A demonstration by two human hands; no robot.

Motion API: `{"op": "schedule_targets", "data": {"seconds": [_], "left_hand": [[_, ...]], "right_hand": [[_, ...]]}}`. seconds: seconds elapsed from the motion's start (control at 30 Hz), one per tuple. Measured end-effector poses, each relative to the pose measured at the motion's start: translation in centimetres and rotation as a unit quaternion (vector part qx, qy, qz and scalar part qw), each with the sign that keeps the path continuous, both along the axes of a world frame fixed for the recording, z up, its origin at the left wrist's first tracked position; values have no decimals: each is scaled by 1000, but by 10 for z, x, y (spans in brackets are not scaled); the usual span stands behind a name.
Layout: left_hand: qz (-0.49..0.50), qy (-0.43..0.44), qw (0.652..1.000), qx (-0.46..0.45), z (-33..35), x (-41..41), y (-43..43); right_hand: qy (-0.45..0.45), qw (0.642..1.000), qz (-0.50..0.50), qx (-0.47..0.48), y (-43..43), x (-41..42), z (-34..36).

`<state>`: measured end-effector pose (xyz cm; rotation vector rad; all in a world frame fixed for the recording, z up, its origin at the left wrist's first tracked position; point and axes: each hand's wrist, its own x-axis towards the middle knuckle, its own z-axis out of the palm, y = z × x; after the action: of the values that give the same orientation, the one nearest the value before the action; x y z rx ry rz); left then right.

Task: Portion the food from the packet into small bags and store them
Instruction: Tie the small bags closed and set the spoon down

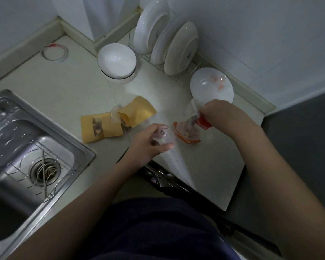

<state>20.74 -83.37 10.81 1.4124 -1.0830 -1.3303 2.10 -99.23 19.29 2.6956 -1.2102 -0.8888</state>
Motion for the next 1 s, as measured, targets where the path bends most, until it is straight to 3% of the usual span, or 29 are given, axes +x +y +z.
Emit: {"op": "schedule_targets", "data": {"seconds": [0.1, 0.23, 0.4, 0.47, 0.6, 1.0], "left_hand": [[-1, -2, 1000, 6, -4, 2, 2], [3, 4, 1000, 17, -13, 3, 4], [-11, 7, 999, 46, -28, 0, 9], [-24, -1, 998, 59, -34, -2, 10], [-80, 6, 991, 106, -40, -7, 8], [-94, 32, 994, 54, -17, -4, 1]], "right_hand": [[-31, 997, -54, 43, -6, 3, -14], [-76, 970, -203, 114, -12, -10, -29], [-113, 940, -296, 124, -4, -23, -18], [-172, 892, -381, 171, 1, -29, -15], [-413, 697, -510, 289, 21, -46, -12], [-591, 521, -541, 294, 73, -62, -47]]}}
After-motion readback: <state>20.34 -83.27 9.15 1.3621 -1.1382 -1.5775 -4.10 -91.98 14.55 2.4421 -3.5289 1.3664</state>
